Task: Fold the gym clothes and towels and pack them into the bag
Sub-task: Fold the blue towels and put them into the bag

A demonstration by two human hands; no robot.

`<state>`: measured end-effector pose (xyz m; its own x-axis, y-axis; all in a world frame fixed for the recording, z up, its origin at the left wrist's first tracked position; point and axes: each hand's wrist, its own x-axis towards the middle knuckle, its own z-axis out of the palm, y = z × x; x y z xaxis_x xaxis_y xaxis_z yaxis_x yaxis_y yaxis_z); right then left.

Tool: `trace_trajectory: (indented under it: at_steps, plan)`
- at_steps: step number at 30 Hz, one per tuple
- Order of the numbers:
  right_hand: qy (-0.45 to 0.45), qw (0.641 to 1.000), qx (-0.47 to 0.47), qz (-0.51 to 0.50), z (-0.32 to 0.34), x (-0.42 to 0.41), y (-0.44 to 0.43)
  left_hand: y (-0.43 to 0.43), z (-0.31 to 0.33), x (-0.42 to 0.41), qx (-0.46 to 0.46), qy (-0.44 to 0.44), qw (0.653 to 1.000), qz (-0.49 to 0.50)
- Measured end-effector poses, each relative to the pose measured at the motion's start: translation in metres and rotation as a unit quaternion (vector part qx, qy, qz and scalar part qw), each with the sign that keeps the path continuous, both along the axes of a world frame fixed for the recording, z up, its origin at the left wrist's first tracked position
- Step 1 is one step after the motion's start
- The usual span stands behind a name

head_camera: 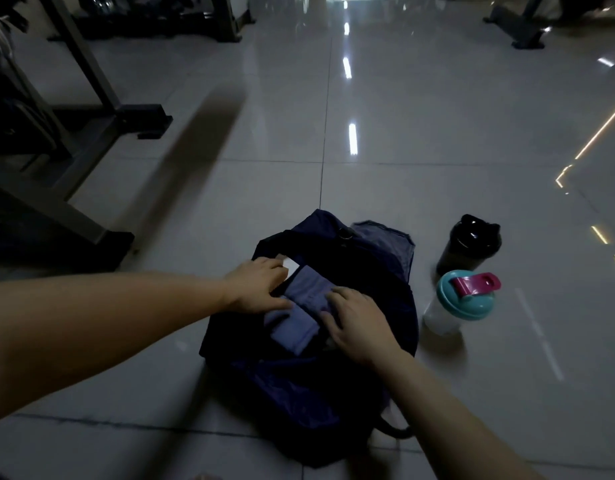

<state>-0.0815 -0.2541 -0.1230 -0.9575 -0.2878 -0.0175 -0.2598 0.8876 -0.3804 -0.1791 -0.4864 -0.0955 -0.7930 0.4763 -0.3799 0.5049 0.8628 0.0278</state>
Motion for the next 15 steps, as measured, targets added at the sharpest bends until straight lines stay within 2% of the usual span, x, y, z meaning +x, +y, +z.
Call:
trace_trajectory:
  at_steps: [7,11,15]
  plan:
    - [0.094,0.991,-0.060,-0.078,0.060,0.041,0.077,0.074,0.072,0.020,0.117,0.059,0.991,-0.001]
    - [0.096,0.986,-0.060,-0.125,0.107,0.065,0.111,0.151,0.134,0.058,0.159,0.085,0.982,-0.058]
    - [0.096,0.974,-0.060,-0.196,0.167,0.092,0.158,0.222,0.185,0.110,0.160,0.104,0.975,-0.110]
